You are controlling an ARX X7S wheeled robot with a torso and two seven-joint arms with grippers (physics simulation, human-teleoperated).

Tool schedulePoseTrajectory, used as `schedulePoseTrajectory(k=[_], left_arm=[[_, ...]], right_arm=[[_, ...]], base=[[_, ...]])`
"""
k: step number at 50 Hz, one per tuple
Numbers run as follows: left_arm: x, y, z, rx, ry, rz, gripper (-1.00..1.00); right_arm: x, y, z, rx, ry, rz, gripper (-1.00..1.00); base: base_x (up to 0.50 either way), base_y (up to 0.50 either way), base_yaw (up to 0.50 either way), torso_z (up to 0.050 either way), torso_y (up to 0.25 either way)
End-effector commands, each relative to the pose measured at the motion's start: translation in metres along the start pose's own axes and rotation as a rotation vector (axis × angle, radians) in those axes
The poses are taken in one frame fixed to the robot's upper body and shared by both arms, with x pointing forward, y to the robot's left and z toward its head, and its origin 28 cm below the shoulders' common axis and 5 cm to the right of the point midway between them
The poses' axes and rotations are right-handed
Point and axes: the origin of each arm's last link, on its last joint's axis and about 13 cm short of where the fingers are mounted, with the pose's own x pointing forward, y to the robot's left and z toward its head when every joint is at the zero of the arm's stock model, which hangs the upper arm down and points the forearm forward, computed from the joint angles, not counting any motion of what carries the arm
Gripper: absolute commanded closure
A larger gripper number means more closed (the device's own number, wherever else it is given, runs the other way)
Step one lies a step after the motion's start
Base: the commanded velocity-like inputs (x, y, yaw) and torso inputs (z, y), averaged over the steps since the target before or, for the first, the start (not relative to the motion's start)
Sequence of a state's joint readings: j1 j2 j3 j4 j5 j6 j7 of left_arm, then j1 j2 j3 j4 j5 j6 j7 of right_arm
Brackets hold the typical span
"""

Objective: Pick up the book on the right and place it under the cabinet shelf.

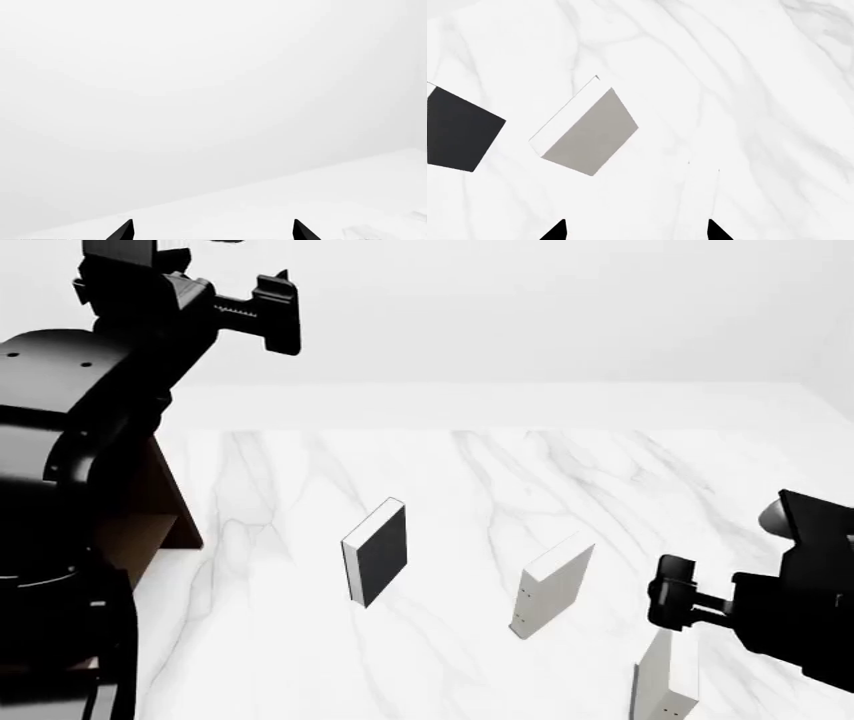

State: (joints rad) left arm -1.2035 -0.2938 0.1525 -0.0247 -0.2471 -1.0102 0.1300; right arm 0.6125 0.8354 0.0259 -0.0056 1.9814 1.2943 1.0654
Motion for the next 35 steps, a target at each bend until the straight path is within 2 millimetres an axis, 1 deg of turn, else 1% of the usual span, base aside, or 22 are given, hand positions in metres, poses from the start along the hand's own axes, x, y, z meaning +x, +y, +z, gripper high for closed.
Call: schedulePoseTrajectory(k=[1, 16, 22, 35], left_arm=[[0.0, -0.001, -0.004, 0.001, 0.007, -0.004, -1.0], [0.003, -0.001, -0.007, 0.004, 0.016, -0.003, -1.0], [0.003, -0.002, -0.007, 0.007, 0.017, -0.006, -1.0], [0.003, -0.002, -0.01, 0.01, 0.024, -0.004, -1.0]], right_arm=[[0.018, -0.008, -0.006, 0.045, 0.022, -0.012, -1.0], [0.041, -0.019, -0.013, 0.087, 0.051, -0.063, -1.0], [0.05, -0.019, -0.013, 0.098, 0.052, -0.065, -1.0], [0.071, -0.019, -0.02, 0.103, 0.08, -0.064, -1.0]], base=[[0.0, 0.0, 0.0, 0.0, 0.0], [0.0, 0.0, 0.0, 0.0, 0.0], [0.0, 0.0, 0.0, 0.0, 0.0], [0.0, 0.0, 0.0, 0.0, 0.0]])
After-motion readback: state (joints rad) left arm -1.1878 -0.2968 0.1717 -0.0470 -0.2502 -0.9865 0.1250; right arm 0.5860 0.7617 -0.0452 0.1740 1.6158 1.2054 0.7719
